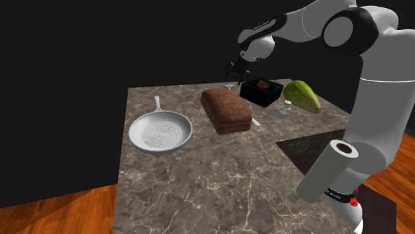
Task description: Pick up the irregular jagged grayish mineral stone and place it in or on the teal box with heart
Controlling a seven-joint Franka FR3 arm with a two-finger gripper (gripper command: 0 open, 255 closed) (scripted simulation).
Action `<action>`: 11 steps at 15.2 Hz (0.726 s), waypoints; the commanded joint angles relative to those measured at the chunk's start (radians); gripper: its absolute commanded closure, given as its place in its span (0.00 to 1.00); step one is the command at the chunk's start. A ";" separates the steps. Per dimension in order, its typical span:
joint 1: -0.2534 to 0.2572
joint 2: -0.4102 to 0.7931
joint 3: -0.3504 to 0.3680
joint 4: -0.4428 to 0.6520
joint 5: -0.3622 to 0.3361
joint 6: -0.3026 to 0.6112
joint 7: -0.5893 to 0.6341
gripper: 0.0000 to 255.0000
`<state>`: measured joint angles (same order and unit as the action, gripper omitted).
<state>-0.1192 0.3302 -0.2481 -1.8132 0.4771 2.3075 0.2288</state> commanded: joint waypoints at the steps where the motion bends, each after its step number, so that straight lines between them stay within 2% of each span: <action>1: 0.003 0.021 0.008 -0.023 0.013 0.024 -0.005 0.00; 4: 0.001 0.055 0.020 -0.020 0.030 0.054 -0.015 0.00; 11: -0.020 0.053 0.044 -0.021 0.018 0.058 -0.008 0.00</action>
<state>-0.1307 0.3743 -0.2002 -1.8049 0.4987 2.4790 0.2193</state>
